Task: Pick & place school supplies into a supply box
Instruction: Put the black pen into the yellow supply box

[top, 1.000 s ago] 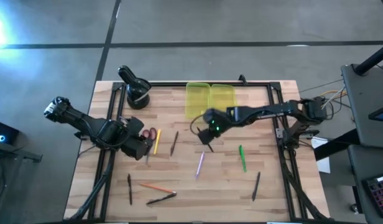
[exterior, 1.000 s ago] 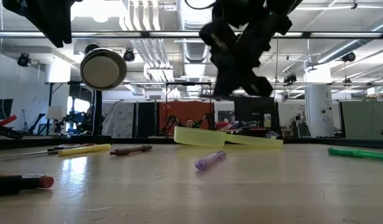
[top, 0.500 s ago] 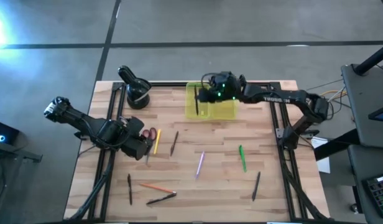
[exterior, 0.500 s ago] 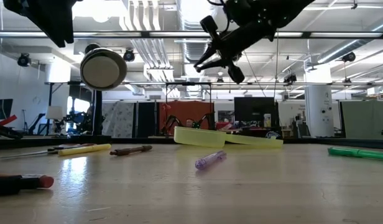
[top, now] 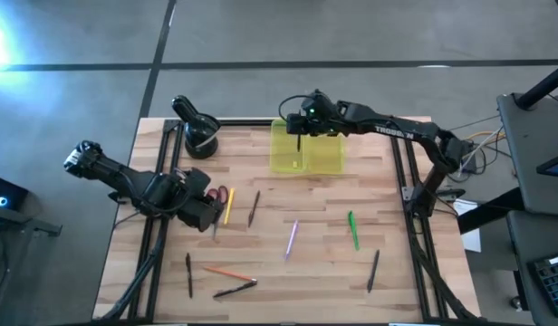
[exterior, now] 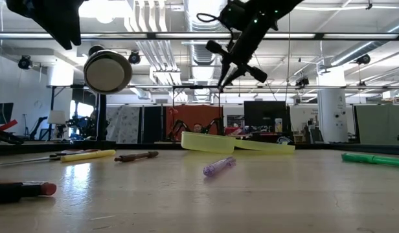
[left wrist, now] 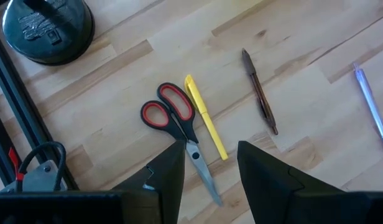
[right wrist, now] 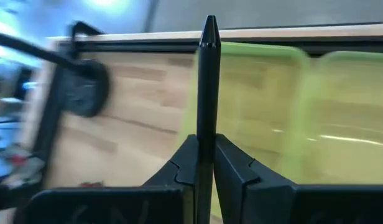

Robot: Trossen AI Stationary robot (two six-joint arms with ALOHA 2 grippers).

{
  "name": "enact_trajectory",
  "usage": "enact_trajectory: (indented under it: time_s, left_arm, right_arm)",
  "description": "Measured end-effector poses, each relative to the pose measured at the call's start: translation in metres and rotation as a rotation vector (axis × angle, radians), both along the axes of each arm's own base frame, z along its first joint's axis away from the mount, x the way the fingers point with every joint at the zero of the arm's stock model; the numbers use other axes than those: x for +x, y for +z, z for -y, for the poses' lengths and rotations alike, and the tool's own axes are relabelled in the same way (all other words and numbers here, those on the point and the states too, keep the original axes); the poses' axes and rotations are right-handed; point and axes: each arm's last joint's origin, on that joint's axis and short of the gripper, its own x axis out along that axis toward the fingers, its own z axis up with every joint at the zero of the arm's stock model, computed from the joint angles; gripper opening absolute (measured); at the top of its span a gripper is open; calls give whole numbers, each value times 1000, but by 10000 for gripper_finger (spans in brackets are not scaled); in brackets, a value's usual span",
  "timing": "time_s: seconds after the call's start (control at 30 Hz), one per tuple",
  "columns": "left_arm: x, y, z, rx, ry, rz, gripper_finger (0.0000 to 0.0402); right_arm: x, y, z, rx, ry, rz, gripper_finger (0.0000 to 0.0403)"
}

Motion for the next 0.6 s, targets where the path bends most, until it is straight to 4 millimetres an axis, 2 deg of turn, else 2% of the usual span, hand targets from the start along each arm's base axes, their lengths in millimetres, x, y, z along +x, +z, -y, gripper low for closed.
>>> enact_trajectory:
  time_s: [0.13,0.3,0.6]
  left_arm:
    - [1,0,-2,16,-7,-4,133]
    - [1,0,-4,21,-1,-3,133]
    - [1,0,-4,20,-1,-3,133]
  right_arm:
    - [8,-11,5,13,-22,-104,20]
    - [22,-20,11,23,3,-137,20]
    - [36,-59,18,90,4,-258,23]
